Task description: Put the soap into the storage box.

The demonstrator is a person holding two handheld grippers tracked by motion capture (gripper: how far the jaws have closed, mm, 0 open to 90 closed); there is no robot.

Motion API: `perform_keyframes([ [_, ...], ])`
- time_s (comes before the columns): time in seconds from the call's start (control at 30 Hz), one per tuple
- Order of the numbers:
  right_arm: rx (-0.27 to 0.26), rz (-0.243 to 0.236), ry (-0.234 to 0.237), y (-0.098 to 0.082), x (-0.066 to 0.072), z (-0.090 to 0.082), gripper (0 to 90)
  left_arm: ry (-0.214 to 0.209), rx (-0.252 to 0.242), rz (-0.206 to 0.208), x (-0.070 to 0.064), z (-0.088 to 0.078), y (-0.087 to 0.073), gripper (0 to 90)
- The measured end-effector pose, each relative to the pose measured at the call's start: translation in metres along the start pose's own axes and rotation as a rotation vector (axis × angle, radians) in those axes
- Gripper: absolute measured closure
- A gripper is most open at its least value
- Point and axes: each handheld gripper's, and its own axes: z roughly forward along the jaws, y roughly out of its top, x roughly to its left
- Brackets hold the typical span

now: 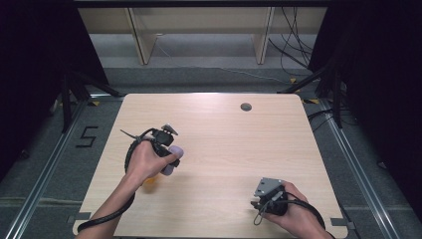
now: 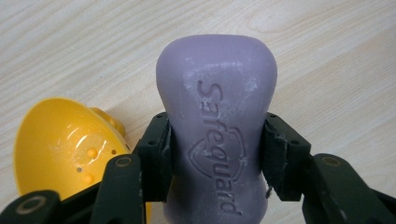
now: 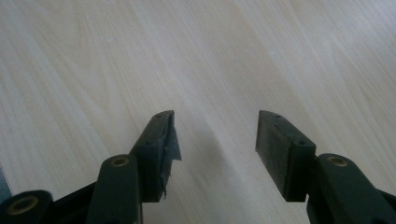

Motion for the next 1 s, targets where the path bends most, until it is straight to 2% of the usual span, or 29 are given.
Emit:
perform_keyframes([
  [0.2,0.000,0.001,0.001,0.000,0.000,0.000,47.7,0.006,-0.002,-0.008,0.002,-0.001,0.000,49.3],
  [0.23,-0.001,0.000,0.001,0.000,0.000,0.000,47.6,0.001,-0.005,0.028,0.005,-0.002,0.000,49.2],
  [0.27,-0.001,0.000,0.001,0.000,0.000,0.000,47.6,0.001,-0.005,0.028,0.005,-0.002,0.000,49.2],
  [0.3,-0.002,-0.001,-0.002,0.000,0.000,0.000,47.7,0.014,-0.008,0.018,0.005,-0.002,0.000,49.2],
  [0.37,-0.002,-0.002,-0.001,0.000,0.000,0.000,47.7,0.010,-0.009,0.020,0.007,-0.003,-0.001,49.2],
  [0.43,-0.003,-0.001,-0.003,0.000,0.000,0.000,47.7,0.009,-0.007,-0.005,0.006,-0.004,-0.002,49.2],
  [0.53,-0.003,-0.002,-0.004,0.000,0.000,0.000,47.7,0.018,-0.008,0.011,0.008,-0.005,-0.001,49.3],
  [0.57,-0.004,-0.003,-0.005,0.000,0.000,0.000,47.6,0.012,-0.009,-0.017,0.008,-0.005,-0.002,49.3],
  [0.73,-0.004,-0.002,-0.002,0.000,0.000,0.000,47.7,0.013,-0.008,-0.018,0.009,-0.007,-0.002,49.3],
  [0.77,0.007,-0.004,0.014,0.000,-0.001,-0.001,47.7,0.013,-0.010,-0.025,0.009,-0.007,-0.002,49.3],
  [0.87,-0.004,-0.001,0.002,0.000,0.000,0.000,47.7,0.016,-0.018,-0.032,0.010,-0.007,-0.002,49.3],
  [0.9,0.006,-0.003,0.016,0.000,-0.001,-0.001,47.6,0.015,-0.016,-0.033,0.011,-0.007,-0.002,49.3],
  [1.0,-0.004,-0.002,0.001,0.000,0.000,0.000,47.6,0.013,-0.014,-0.035,0.012,-0.008,-0.002,49.3],
])
